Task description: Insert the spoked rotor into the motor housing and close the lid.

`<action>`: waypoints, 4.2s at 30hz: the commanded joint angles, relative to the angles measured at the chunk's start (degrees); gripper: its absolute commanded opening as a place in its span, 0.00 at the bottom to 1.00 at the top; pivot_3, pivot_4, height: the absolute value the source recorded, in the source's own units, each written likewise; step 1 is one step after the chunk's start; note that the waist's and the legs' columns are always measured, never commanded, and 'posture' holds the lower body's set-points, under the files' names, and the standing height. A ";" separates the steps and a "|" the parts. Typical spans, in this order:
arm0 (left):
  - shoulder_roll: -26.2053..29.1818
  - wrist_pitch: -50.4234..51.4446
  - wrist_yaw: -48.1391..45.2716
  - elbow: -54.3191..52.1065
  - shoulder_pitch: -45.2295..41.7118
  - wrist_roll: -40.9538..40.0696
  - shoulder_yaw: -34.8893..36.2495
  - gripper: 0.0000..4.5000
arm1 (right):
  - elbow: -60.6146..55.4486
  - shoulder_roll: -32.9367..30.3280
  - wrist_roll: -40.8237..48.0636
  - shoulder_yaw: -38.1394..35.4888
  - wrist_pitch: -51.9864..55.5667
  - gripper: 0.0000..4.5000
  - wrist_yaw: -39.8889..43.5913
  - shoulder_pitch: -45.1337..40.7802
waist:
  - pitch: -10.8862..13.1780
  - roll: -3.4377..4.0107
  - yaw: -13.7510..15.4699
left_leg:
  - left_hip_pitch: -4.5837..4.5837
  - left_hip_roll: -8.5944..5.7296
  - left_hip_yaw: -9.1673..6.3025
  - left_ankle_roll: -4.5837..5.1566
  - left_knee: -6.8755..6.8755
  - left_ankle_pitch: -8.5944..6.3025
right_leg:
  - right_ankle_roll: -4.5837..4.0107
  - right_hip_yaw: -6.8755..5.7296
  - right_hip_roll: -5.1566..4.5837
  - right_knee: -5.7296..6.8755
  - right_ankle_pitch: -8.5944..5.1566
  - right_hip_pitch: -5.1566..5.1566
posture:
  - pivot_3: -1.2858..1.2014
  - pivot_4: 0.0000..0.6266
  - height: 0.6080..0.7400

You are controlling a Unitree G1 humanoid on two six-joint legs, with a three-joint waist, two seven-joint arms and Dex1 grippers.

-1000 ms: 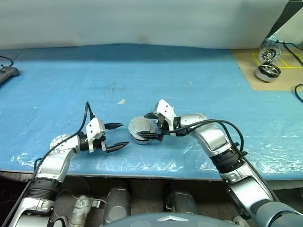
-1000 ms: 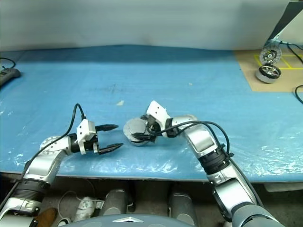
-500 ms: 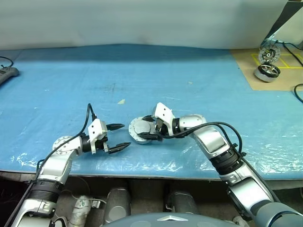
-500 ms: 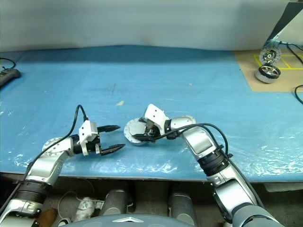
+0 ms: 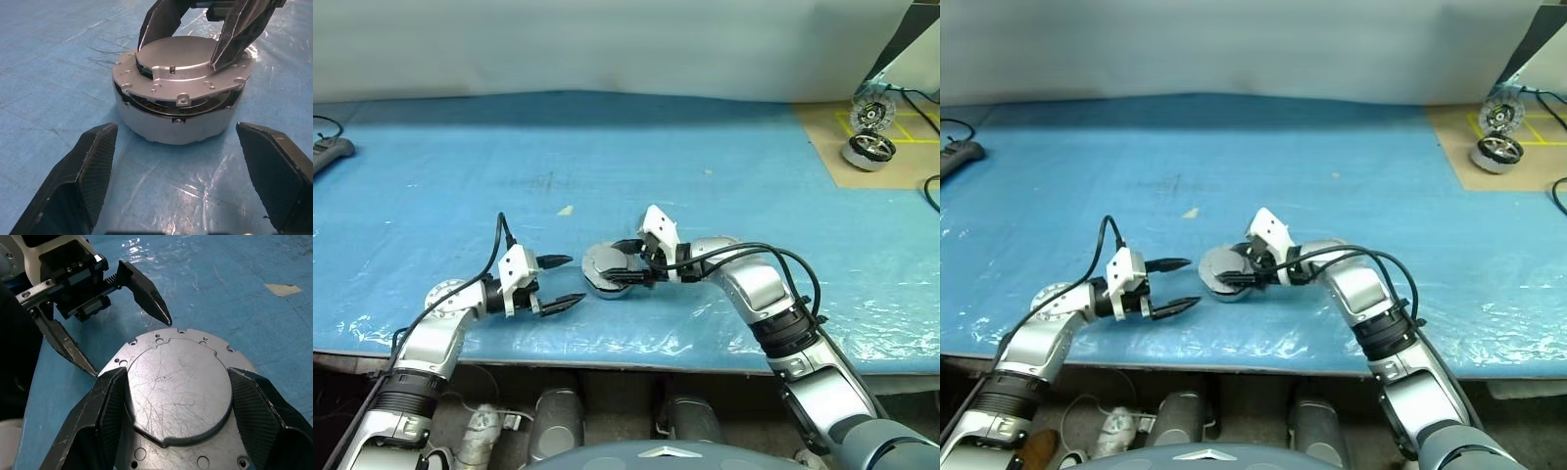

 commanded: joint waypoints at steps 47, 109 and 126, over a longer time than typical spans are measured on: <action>-2.82 -3.50 0.83 2.22 -4.03 2.15 -1.03 0.92 | 9.39 -4.11 -7.00 4.00 -8.44 0.65 -1.76 6.47 | -0.57 0.04 0.57 | 1.01 -0.13 0.00 0.01 -0.49 -0.02 | 0.48 0.07 -0.06 -0.64 -0.28 1.10 | 0.52 0.24 1.00; -9.05 -12.50 0.41 19.31 -8.75 11.83 -8.21 0.00 | 1.81 -2.99 -2.51 -1.25 -1.66 1.00 -3.71 9.41 | -1.28 -0.05 2.10 | 1.71 -0.40 -0.02 0.02 -1.62 -0.04 | 0.91 0.10 -0.16 -2.28 -0.54 2.03 | 0.52 0.24 1.00; -8.59 -10.81 0.06 15.73 -9.89 11.35 -8.89 0.00 | -12.86 -1.66 20.23 -19.33 19.69 1.00 -5.20 3.24 | -1.25 -0.03 1.93 | -0.22 -0.26 0.01 -0.15 -1.54 0.11 | 0.46 -0.07 -0.01 -1.57 -0.25 0.33 | 0.52 0.24 1.00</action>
